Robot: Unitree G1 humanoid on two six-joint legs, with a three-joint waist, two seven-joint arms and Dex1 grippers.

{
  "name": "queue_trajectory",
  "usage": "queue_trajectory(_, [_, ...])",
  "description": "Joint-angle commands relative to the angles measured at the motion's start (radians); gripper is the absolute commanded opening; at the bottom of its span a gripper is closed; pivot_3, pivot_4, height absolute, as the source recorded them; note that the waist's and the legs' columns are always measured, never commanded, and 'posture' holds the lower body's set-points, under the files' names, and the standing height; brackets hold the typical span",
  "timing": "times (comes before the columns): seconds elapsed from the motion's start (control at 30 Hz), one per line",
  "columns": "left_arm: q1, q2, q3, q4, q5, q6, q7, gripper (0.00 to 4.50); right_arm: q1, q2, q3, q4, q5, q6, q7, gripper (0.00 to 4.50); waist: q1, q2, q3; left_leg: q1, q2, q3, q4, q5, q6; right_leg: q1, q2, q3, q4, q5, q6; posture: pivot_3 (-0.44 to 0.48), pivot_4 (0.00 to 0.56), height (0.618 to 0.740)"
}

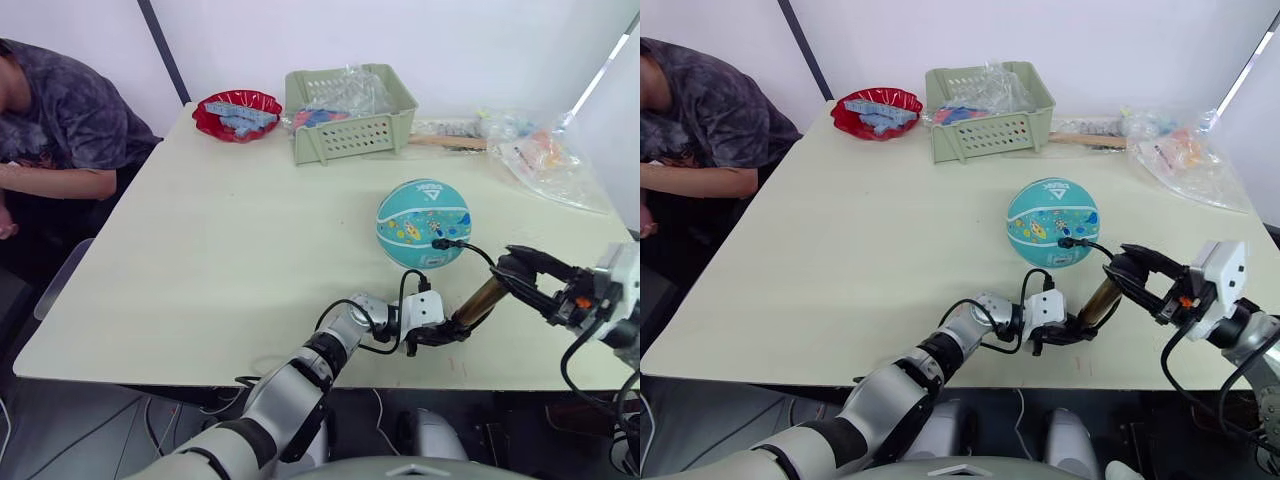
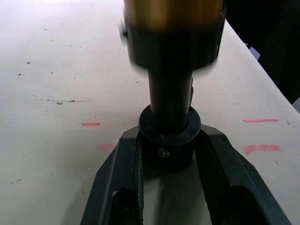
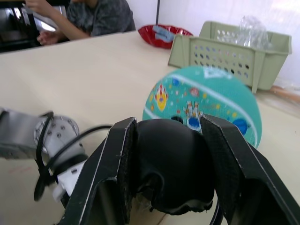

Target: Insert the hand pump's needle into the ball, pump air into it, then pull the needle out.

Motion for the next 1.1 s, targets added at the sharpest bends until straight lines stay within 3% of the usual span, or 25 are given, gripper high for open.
queue_trajectory(0.03, [0.049, 0.041, -0.041, 0.107, 0.074, 0.073, -0.001, 1.11, 0.055, 0.011, 0.072, 0.069, -0.071, 0.011, 0.016, 1.63, 0.0, 0.0, 0.0, 0.0, 0.0, 0.0, 0.0, 0.0, 0.0, 0.0, 0.0, 0.0, 0.0, 0.0, 0.0, 0.0, 0.15, 0.738])
queue_trajectory(0.23, [0.052, 0.04, -0.043, 0.108, 0.075, 0.073, 0.001, 1.11, 0.061, 0.022, 0.066, 0.068, -0.074, -0.018, 0.014, 1.63, 0.0, 0.0, 0.0, 0.0, 0.0, 0.0, 0.0, 0.0, 0.0, 0.0, 0.0, 0.0, 0.0, 0.0, 0.0, 0.0, 0.15, 0.738])
queue_trajectory(0.47, [0.052, 0.041, -0.046, 0.11, 0.078, 0.072, 0.0, 1.11, -0.005, 0.001, -0.056, -0.02, 0.064, 0.032, -0.017, 1.63, 0.001, 0.004, 0.002, -0.001, 0.0, 0.0, 0.0, 0.0, 0.0, 0.0, -0.001, 0.0, 0.0, 0.0, 0.0, 0.0, 0.15, 0.738])
queue_trajectory(0.63, [0.051, 0.042, -0.047, 0.111, 0.079, 0.069, -0.003, 1.11, -0.09, -0.061, -0.171, -0.074, 0.193, 0.113, -0.057, 1.63, 0.002, 0.012, 0.008, -0.001, -0.001, 0.001, 0.0, 0.0, 0.0, -0.001, -0.002, 0.0, 0.0, 0.0, 0.0, 0.0, 0.15, 0.738])
queue_trajectory(1.1, [0.051, 0.039, -0.048, 0.11, 0.08, 0.068, -0.007, 1.11, -0.35, -0.267, -0.409, -0.035, 0.45, 0.302, -0.148, 1.63, 0.002, 0.015, 0.013, -0.001, -0.001, 0.001, 0.0, 0.0, 0.0, -0.001, -0.002, 0.0, 0.0, 0.0, 0.0, 0.0, 0.15, 0.738])
